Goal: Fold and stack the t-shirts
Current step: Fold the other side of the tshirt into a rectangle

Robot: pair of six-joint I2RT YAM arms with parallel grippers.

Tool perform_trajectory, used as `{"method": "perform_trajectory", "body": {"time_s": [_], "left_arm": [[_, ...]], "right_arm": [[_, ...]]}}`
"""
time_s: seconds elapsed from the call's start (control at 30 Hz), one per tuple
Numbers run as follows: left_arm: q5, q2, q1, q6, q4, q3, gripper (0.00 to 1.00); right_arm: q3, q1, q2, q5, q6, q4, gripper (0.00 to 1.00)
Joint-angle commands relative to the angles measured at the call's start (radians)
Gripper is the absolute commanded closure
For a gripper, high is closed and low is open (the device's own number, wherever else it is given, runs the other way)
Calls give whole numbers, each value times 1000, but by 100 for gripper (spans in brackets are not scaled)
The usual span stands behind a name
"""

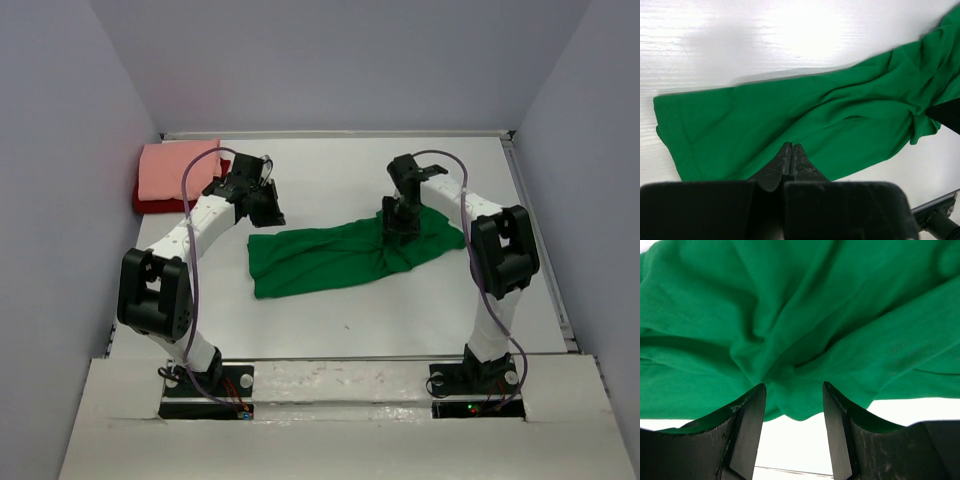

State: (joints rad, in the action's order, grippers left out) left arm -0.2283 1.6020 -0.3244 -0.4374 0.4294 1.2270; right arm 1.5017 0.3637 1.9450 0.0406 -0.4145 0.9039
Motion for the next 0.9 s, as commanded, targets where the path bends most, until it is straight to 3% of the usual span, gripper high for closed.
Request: {"method": "perform_trajectory", "body": {"time_s": [0.0,0.43,0.57,0.73,0.87], "left_arm": [[-40,-60,10,29,-23,0,100],[-52,-57,15,31,-15,17,100],[-51,-62,18,32,-4,34,100],[-58,-68,24,31,0,42,100],[-60,-70,25,28,-1,40,100]], "right_arm": [[34,-26,14,-25,19,-34,46],[42,-45,42,-15,17,-31,49],[45,-45,63,1,11,-34,60],[38,-45,80,2,6,-45,63],[38,-45,78,-1,3,-46,77]]}}
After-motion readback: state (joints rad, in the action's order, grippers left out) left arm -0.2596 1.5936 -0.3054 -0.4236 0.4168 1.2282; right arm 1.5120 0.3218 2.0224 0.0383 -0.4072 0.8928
